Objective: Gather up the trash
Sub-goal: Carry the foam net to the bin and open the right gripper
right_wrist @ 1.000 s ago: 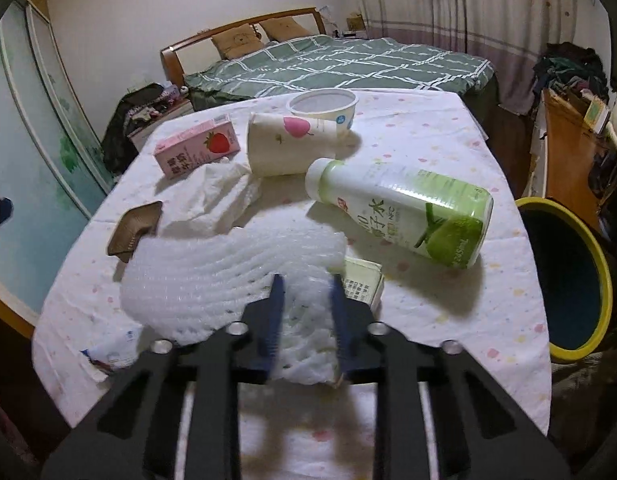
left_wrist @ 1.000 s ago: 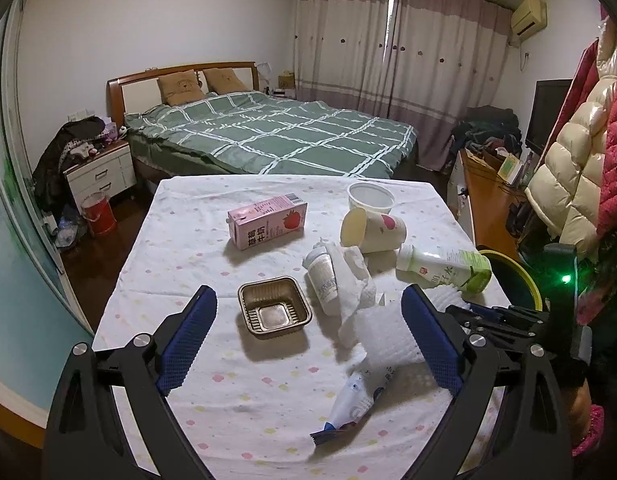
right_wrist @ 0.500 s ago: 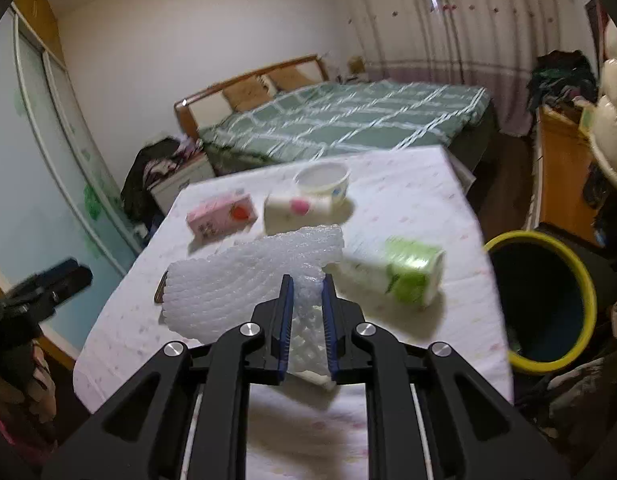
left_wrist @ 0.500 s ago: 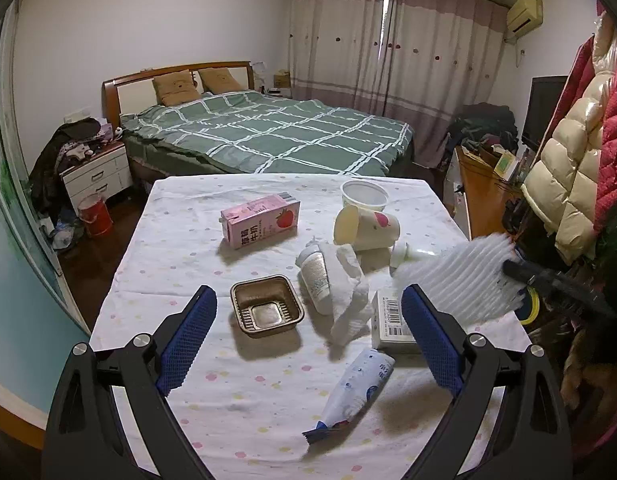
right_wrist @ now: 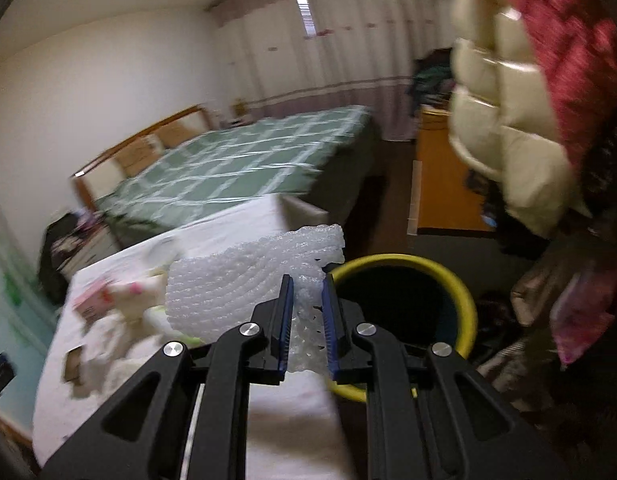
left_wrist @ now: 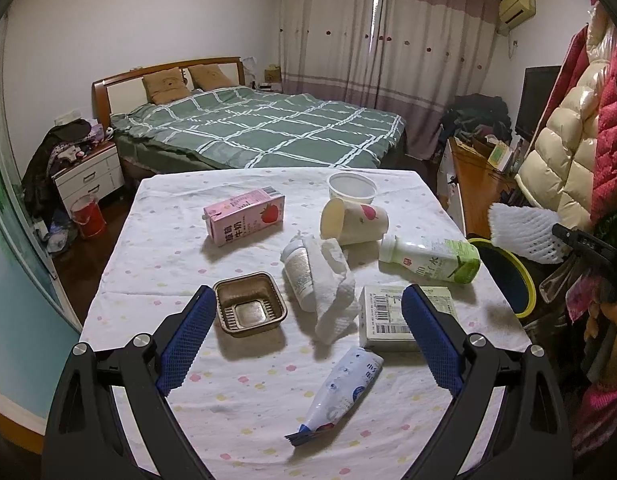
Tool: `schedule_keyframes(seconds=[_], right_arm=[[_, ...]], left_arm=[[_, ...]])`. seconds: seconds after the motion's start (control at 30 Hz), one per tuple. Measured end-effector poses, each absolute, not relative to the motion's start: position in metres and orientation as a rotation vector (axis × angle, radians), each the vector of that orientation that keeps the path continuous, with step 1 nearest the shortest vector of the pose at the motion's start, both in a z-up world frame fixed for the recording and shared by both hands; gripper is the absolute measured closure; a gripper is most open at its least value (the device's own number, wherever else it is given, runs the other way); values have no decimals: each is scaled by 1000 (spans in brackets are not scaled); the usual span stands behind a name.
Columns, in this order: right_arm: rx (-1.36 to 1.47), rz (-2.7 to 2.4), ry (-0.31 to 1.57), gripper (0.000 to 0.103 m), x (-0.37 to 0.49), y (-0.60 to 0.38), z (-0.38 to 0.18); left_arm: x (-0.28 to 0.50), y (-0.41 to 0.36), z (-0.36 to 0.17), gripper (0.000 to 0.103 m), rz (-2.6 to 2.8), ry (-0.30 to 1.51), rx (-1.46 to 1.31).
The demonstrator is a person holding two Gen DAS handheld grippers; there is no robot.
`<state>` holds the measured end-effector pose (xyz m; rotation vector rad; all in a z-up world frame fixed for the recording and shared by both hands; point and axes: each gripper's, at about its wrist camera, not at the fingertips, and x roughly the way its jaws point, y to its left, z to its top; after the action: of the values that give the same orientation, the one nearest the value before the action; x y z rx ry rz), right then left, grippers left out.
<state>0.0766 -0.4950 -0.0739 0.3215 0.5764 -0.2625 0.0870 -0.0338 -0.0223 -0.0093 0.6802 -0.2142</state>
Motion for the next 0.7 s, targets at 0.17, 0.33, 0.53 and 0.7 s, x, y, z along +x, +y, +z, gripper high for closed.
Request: schedule_keyframes(seconds=[0.17,0.33,0.53,0.7], right_arm=[[367,-389,616,89,80,-537,-103],[403,-449,676,88,91,-563,-134],[434,-456,749,87,110,-573,-162],[419,-462,791,84,124,-572,-175]], left_arm=[[88,-42,-22,11,-228,684,4],[89,-50,-22,11,-240,688,17],[89,-56,-23,11,-251,696,26],[92,-59,-26,11,-259,708,28]])
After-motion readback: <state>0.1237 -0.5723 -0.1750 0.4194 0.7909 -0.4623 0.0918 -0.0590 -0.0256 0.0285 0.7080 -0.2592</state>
